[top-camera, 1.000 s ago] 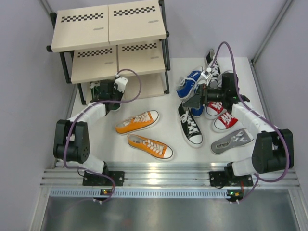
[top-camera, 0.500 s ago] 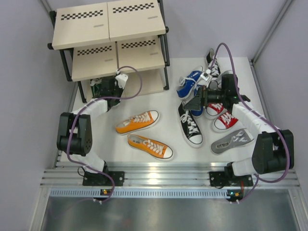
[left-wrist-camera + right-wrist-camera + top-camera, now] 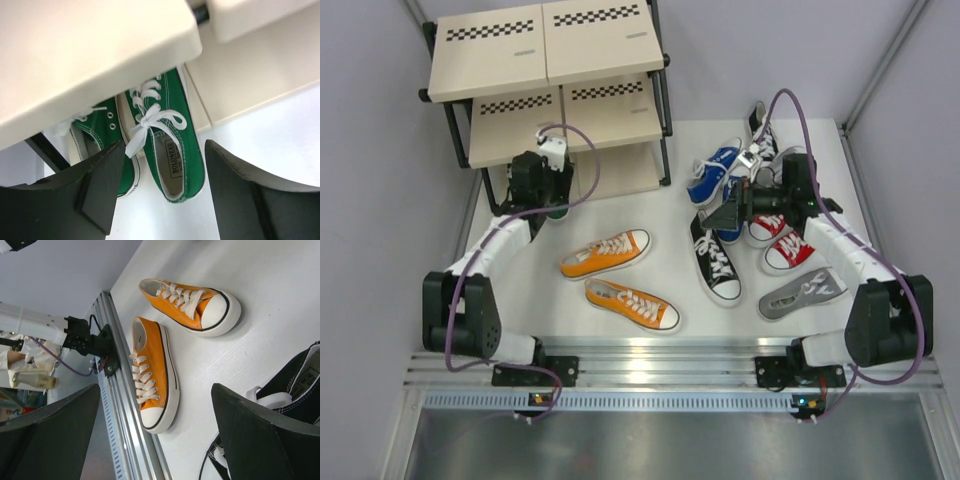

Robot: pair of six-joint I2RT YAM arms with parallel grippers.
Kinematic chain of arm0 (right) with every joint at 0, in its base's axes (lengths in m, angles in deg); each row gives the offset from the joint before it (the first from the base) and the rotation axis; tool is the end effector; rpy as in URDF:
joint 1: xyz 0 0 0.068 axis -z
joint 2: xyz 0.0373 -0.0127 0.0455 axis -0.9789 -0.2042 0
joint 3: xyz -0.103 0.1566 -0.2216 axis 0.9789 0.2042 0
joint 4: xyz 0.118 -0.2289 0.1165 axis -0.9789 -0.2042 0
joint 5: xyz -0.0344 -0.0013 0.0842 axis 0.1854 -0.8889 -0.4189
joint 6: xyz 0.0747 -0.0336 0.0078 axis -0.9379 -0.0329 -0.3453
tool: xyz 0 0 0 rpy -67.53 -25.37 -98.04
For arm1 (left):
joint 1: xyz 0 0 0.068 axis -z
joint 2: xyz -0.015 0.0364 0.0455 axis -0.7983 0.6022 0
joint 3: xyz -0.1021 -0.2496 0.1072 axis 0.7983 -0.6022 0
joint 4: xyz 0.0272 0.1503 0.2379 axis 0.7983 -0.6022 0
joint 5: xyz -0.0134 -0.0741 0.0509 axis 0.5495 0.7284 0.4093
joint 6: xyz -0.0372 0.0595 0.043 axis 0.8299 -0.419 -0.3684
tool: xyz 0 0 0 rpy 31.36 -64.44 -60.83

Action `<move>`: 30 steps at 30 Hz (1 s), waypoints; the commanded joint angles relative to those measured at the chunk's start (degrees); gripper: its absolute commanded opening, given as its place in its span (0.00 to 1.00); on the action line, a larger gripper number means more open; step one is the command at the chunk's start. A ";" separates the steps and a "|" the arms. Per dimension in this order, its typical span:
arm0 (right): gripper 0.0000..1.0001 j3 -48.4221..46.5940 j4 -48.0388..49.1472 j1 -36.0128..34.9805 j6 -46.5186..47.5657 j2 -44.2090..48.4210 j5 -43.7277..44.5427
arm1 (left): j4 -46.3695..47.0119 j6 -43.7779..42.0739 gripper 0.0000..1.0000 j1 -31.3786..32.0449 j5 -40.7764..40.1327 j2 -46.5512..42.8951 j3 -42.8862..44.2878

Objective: Place and organize the shoes onto the shoe shelf
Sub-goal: Place the shoe at the shoe shelf.

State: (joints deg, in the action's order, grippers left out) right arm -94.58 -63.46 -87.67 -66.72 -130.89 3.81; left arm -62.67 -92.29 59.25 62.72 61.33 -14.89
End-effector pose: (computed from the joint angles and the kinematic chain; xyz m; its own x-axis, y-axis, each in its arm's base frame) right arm 0.3077 0.1163 0.2774 -0.7258 -0.0200 -0.6877 -0.6548 0.3264 0.6816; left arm 0.3828 -0.0378 0.2571 -0.3891 0.2931 -0.8733 0.1565 0.9553 0.2509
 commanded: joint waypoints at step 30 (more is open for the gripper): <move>0.93 -1.31 2.75 0.84 4.25 2.62 -1.29 | -9.31 20.26 0.00 -0.13 7.60 -13.11 -15.98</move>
State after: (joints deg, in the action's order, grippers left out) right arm -94.58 -63.38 -87.67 -64.49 -129.06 3.35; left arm -72.79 -66.22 59.28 71.09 46.65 -32.48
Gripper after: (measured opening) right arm 0.929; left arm 0.012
